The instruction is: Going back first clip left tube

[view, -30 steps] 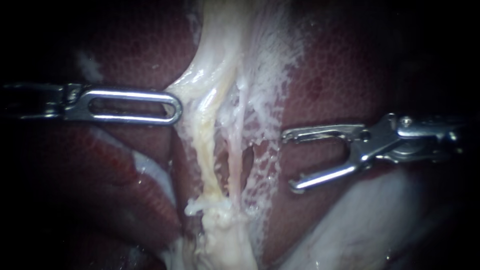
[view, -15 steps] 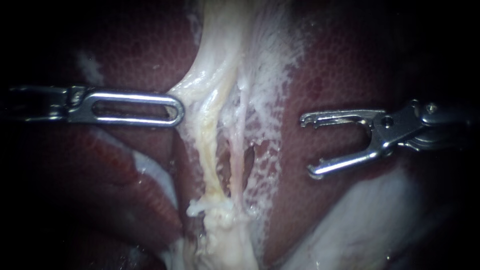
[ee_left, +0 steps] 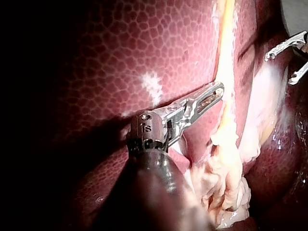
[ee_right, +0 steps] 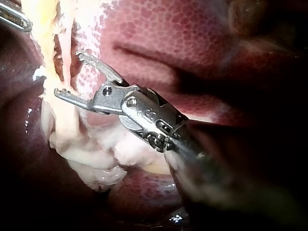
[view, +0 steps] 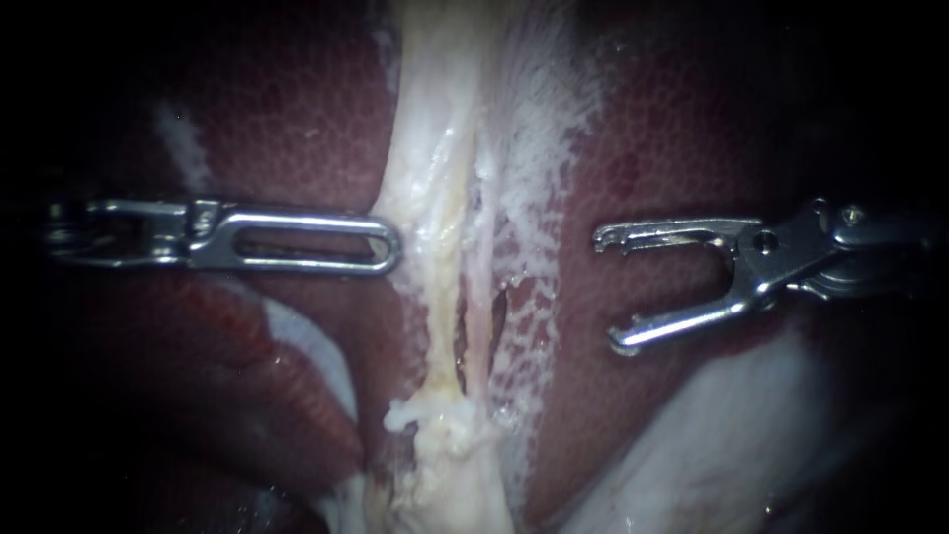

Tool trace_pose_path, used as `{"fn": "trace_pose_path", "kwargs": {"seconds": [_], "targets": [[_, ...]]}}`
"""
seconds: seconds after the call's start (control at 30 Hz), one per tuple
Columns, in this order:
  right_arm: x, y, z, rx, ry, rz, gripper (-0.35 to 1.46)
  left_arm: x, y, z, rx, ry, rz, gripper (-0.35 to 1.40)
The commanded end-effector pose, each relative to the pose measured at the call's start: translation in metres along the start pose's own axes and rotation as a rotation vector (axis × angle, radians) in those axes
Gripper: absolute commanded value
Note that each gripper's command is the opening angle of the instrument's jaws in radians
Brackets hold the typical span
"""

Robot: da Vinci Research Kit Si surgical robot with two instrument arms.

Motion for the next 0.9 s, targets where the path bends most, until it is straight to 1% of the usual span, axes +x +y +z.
{"fn": "trace_pose_path", "kwargs": {"seconds": [0.03,0.23,0.9], "targets": [[0.0000,0.0000,0.0000,0.000,0.000,0.000,0.60,0.0001,0.0000,0.0002,0.002,0.001,0.002,-0.35],[0.0000,-0.0001,0.0000,0.000,0.000,0.000,0.60,0.0005,0.0000,0.0007,0.005,0.003,-0.002,-0.35],[0.0000,-0.0001,0.0000,0.000,0.000,0.000,0.60,0.0005,0.0000,0.0006,0.006,0.004,-0.002,-0.35]]}}
